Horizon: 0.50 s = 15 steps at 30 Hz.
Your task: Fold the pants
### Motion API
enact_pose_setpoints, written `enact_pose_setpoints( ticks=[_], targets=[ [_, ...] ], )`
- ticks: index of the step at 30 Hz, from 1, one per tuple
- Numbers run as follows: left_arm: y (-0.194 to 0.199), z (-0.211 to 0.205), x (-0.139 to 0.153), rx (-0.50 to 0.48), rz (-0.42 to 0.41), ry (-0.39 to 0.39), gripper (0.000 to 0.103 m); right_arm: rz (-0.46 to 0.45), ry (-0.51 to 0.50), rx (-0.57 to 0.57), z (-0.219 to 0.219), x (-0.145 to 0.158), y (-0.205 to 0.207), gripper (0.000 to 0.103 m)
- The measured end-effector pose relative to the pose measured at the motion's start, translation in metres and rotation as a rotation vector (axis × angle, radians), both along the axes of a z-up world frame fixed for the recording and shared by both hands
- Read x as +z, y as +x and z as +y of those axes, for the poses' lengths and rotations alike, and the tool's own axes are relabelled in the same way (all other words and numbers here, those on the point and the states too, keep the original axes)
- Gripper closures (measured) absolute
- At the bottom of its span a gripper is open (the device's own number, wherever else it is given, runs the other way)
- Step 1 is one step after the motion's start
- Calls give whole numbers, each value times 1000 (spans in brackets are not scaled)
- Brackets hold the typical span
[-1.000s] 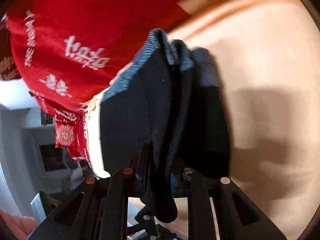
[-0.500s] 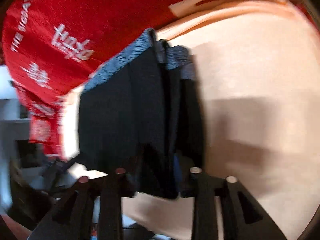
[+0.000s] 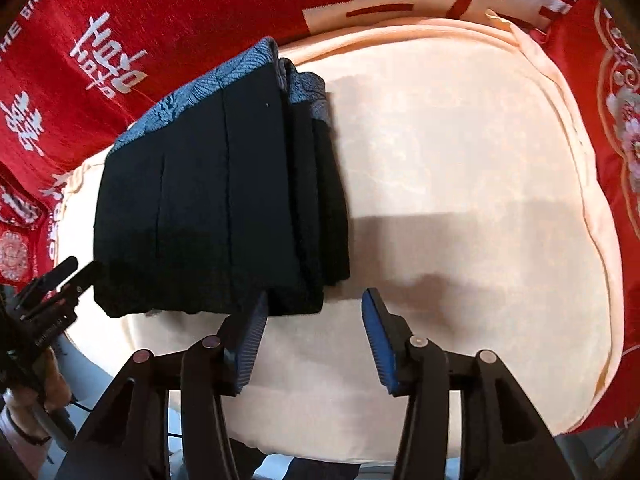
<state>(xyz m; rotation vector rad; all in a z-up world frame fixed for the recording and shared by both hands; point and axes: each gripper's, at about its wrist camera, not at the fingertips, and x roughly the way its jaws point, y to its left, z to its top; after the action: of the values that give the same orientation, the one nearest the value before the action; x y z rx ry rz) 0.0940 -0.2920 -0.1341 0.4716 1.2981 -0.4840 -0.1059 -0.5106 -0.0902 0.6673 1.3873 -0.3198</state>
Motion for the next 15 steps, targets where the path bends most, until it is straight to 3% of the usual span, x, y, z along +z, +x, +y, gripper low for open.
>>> enact_pose_setpoints(
  ticks=[6, 15],
  targets=[
    [18, 18, -9, 76, 62, -28, 37, 34, -16, -18, 5, -2, -7, 41],
    [34, 22, -19, 99, 102, -47, 36, 60, -34, -58, 9, -2, -15, 40]
  ],
)
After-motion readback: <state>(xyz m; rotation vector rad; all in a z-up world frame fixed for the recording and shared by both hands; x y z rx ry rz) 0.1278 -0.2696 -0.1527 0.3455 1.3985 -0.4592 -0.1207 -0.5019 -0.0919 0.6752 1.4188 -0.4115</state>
